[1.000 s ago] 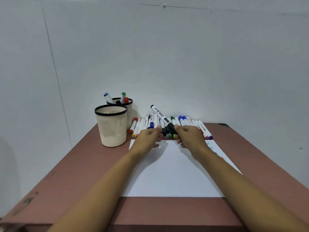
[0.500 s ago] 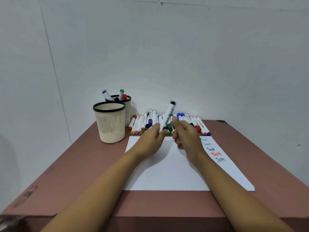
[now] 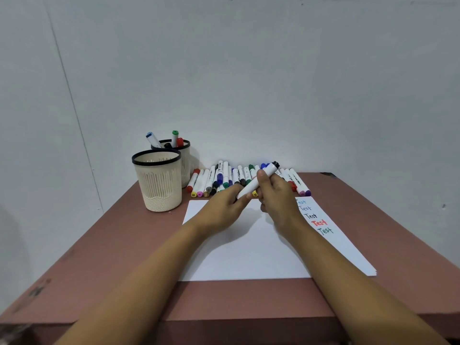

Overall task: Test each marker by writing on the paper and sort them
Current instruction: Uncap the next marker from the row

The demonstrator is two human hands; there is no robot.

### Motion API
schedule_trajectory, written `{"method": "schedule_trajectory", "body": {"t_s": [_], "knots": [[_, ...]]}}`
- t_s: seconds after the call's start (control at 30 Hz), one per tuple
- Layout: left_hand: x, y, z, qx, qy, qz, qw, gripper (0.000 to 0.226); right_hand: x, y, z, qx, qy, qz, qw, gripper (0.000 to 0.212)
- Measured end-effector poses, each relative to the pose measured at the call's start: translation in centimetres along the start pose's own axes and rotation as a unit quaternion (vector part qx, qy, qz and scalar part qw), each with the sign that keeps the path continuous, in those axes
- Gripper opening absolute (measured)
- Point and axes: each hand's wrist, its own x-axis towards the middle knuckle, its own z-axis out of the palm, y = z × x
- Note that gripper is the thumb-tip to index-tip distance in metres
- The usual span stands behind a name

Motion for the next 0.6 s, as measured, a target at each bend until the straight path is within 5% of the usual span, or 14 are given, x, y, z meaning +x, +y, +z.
{"method": "schedule_trajectory", "body": {"t_s": [0.5, 0.6], "knots": [[-0.79, 0.87, -0.56, -0.221, -0.047, -0.04, 0.973, 0.02, -0.28, -0.1, -0.33, 0.031, -0.066, -0.02, 0.997, 0.028], [-0.55, 0.69, -0.35, -0.114, -0.001, -0.012, 0.993, 0.019, -0.43, -0.44, -0.06, 0.03, -0.036, -0.013, 0.999, 0.028]]}}
